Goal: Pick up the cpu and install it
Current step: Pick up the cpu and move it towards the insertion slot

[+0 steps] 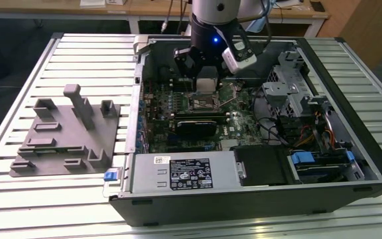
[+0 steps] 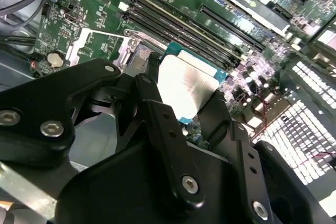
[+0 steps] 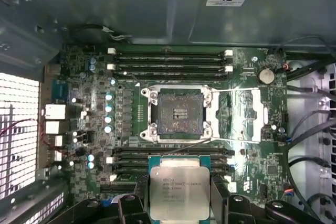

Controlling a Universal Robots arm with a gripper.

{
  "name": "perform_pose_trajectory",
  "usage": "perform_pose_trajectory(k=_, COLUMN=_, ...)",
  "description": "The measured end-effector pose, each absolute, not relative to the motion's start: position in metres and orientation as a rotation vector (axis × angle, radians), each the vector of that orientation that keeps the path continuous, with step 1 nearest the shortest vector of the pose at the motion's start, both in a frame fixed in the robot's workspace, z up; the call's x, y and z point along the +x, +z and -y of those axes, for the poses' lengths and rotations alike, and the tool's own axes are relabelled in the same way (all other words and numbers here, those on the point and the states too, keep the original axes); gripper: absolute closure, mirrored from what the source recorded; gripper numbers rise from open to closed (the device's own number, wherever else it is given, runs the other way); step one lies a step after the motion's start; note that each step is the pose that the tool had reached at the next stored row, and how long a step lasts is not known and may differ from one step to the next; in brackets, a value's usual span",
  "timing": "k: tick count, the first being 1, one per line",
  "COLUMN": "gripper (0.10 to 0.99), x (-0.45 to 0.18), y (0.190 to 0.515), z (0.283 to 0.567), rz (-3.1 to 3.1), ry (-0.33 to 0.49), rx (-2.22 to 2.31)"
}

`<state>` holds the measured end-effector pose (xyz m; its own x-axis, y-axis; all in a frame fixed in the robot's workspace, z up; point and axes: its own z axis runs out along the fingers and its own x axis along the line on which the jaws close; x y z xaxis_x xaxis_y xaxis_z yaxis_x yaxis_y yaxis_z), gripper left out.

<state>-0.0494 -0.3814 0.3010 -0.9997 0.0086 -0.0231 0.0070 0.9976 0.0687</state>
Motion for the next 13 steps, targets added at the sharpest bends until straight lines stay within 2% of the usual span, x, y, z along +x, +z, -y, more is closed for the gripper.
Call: perform_pose_trajectory(k=13, gripper=0.541, x=-0.046, y=0.286, z=0.359, rz=-3.118, ry=0.099, rx=0.012)
